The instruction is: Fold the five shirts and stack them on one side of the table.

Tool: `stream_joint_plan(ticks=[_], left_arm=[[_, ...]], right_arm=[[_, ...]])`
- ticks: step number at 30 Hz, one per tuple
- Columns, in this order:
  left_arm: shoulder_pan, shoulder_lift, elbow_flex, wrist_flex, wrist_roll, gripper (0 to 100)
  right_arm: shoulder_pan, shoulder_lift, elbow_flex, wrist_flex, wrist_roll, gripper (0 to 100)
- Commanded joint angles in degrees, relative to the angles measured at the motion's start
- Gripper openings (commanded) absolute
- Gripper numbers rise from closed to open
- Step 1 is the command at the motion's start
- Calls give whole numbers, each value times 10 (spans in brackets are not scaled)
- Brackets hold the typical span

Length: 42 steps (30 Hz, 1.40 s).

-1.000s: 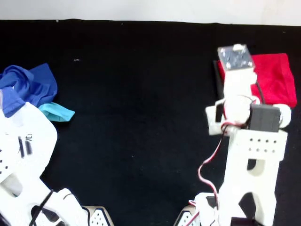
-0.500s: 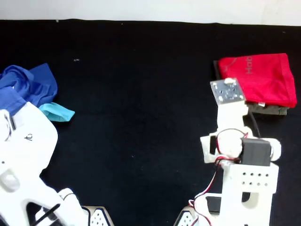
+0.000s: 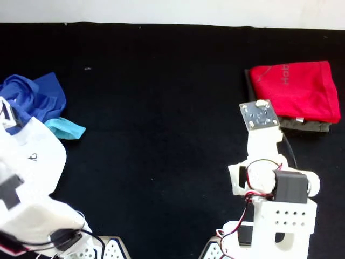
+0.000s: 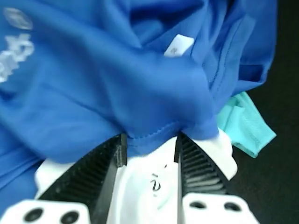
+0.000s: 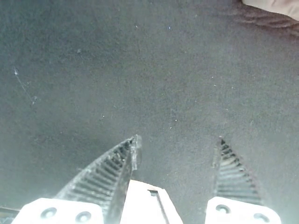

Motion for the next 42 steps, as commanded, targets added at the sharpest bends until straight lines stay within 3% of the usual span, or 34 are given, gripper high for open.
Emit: stream_joint_plan(ticks=[1, 7, 11, 16, 23, 27, 34, 42], left_arm=[[8, 64, -94, 11, 4, 175], [19, 135, -172, 25, 4, 168], [32, 136, -214, 78, 5, 0], [49, 136, -306, 149, 47, 8], [109, 135, -561, 334, 75, 8], [150, 105, -661, 338, 75, 7], [324, -22, -763, 338, 69, 7], [551, -140, -794, 310, -57, 8]], right_arm=[[-3, -8, -1, -4, 31, 238], [-2, -7, 0, -5, 32, 238], [-3, -6, 0, -7, 31, 238], [-4, -6, 0, -8, 31, 238], [-4, -6, 0, -8, 31, 238], [-4, -5, 0, -9, 31, 238], [-2, -7, 57, -36, 30, 238], [-2, -7, 112, -91, 30, 238]])
